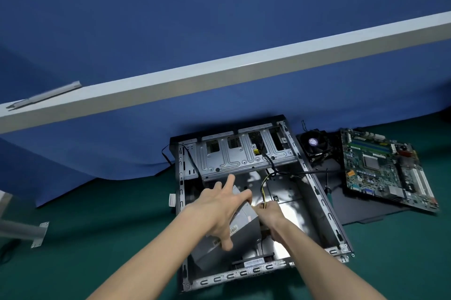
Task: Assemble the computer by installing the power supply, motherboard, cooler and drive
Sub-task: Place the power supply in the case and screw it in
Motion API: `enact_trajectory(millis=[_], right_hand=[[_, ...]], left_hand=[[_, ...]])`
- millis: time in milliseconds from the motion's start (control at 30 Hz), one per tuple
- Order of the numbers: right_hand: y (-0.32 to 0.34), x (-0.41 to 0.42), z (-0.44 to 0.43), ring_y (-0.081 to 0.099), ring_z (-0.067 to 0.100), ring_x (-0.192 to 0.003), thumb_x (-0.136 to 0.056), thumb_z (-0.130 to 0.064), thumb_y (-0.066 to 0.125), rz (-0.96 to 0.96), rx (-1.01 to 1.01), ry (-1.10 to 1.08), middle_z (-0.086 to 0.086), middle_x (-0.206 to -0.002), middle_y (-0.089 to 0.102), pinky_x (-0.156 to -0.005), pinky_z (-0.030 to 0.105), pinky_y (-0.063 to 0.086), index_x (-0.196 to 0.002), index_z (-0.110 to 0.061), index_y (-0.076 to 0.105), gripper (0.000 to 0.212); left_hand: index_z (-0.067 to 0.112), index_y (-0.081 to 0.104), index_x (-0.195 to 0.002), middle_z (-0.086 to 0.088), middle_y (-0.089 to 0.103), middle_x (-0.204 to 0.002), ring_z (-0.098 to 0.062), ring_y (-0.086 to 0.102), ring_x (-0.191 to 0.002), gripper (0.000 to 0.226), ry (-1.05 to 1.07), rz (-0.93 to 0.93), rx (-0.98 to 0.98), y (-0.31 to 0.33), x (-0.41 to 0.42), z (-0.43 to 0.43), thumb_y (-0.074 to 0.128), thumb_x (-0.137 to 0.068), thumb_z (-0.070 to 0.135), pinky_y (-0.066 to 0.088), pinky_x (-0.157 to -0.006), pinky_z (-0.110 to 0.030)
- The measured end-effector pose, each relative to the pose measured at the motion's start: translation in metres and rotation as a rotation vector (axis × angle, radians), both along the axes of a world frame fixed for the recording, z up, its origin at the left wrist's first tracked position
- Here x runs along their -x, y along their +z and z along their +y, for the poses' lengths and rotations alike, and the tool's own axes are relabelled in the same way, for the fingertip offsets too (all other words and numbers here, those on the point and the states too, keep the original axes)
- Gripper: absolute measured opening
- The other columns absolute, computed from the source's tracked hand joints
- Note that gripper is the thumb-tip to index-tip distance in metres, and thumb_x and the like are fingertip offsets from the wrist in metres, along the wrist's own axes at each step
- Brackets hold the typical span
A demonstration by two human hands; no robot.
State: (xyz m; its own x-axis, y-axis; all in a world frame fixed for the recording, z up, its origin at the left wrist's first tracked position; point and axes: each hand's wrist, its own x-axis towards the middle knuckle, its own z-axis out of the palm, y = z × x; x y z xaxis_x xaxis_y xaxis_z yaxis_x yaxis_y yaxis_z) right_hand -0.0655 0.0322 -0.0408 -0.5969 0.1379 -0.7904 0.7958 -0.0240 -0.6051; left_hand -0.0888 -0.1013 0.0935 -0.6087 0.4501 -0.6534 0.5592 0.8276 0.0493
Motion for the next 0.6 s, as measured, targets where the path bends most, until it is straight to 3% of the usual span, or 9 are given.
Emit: enact_trajectory(millis=[67, 133, 200, 233, 367, 467, 600], right_hand=[[0.000, 0.005, 0.005, 0.056, 0.014, -0.041, -0.077, 0.001, 0.072, 0.041, 0.074, -0.037, 0.004, -0.055, 0.064, -0.040, 0.016, 0.039, -0.091, -0.007, 0.063, 0.019], [0.001, 0.012, 0.009, 0.059, 0.014, -0.049, -0.071, 0.006, 0.071, 0.074, 0.164, -0.073, 0.006, -0.061, 0.066, -0.046, 0.020, 0.043, -0.100, -0.003, 0.066, 0.031], [0.002, 0.018, 0.008, 0.056, 0.013, -0.048, -0.073, 0.002, 0.073, 0.100, 0.216, -0.064, 0.006, -0.061, 0.064, -0.044, 0.020, 0.041, -0.089, -0.003, 0.069, 0.018], [0.002, 0.021, 0.007, 0.053, 0.010, -0.043, -0.076, 0.003, 0.071, 0.108, 0.192, -0.033, 0.003, -0.054, 0.062, -0.041, 0.018, 0.039, -0.080, -0.004, 0.068, 0.009], [-0.007, 0.026, 0.001, 0.048, 0.003, -0.032, -0.085, 0.012, 0.054, 0.134, -0.063, 0.150, -0.009, -0.037, 0.053, -0.035, 0.014, 0.036, -0.056, -0.010, 0.056, 0.037], [-0.013, 0.023, -0.001, 0.040, 0.008, -0.044, -0.087, 0.007, 0.056, 0.209, -0.175, 0.240, -0.006, -0.044, 0.047, -0.039, 0.015, 0.031, -0.051, -0.013, 0.051, 0.041], [-0.023, 0.017, -0.004, 0.034, 0.012, -0.056, -0.090, -0.009, 0.056, 0.292, -0.366, 0.298, -0.002, -0.060, 0.041, -0.049, 0.021, 0.030, -0.060, -0.012, 0.040, 0.034]], left_hand=[[0.037, 0.017, -0.138, -0.008, 0.003, -0.153, -0.036, 0.027, -0.132, 0.109, 0.005, -0.006, -0.010, -0.006, -0.003, 0.000, 0.089, -0.056, 0.036, 0.037, -0.099, -0.044], [0.037, 0.014, -0.140, -0.009, -0.004, -0.156, -0.036, 0.022, -0.137, 0.112, 0.022, -0.014, -0.024, -0.012, -0.003, 0.000, 0.089, -0.057, 0.034, 0.034, -0.104, -0.046], [0.039, 0.011, -0.143, -0.009, -0.007, -0.157, -0.037, 0.019, -0.139, 0.116, 0.037, -0.021, -0.029, -0.015, -0.001, -0.001, 0.089, -0.057, 0.033, 0.032, -0.106, -0.047], [0.039, 0.011, -0.142, -0.009, -0.005, -0.156, -0.037, 0.020, -0.138, 0.116, 0.036, -0.018, -0.028, -0.017, 0.000, -0.001, 0.089, -0.057, 0.034, 0.033, -0.105, -0.047], [0.037, 0.014, -0.139, -0.008, -0.010, -0.156, -0.038, 0.017, -0.140, 0.111, 0.036, -0.032, -0.035, -0.025, 0.000, -0.001, 0.089, -0.057, 0.032, 0.033, -0.105, -0.048], [0.035, 0.015, -0.138, -0.010, -0.017, -0.156, -0.039, 0.010, -0.143, 0.109, 0.041, -0.066, -0.044, -0.029, -0.001, -0.001, 0.089, -0.059, 0.026, 0.031, -0.108, -0.050], [0.032, 0.019, -0.136, -0.008, -0.007, -0.154, -0.038, 0.023, -0.134, 0.106, 0.008, -0.050, -0.069, -0.030, -0.003, -0.003, 0.089, -0.057, 0.025, 0.034, -0.105, -0.046]])
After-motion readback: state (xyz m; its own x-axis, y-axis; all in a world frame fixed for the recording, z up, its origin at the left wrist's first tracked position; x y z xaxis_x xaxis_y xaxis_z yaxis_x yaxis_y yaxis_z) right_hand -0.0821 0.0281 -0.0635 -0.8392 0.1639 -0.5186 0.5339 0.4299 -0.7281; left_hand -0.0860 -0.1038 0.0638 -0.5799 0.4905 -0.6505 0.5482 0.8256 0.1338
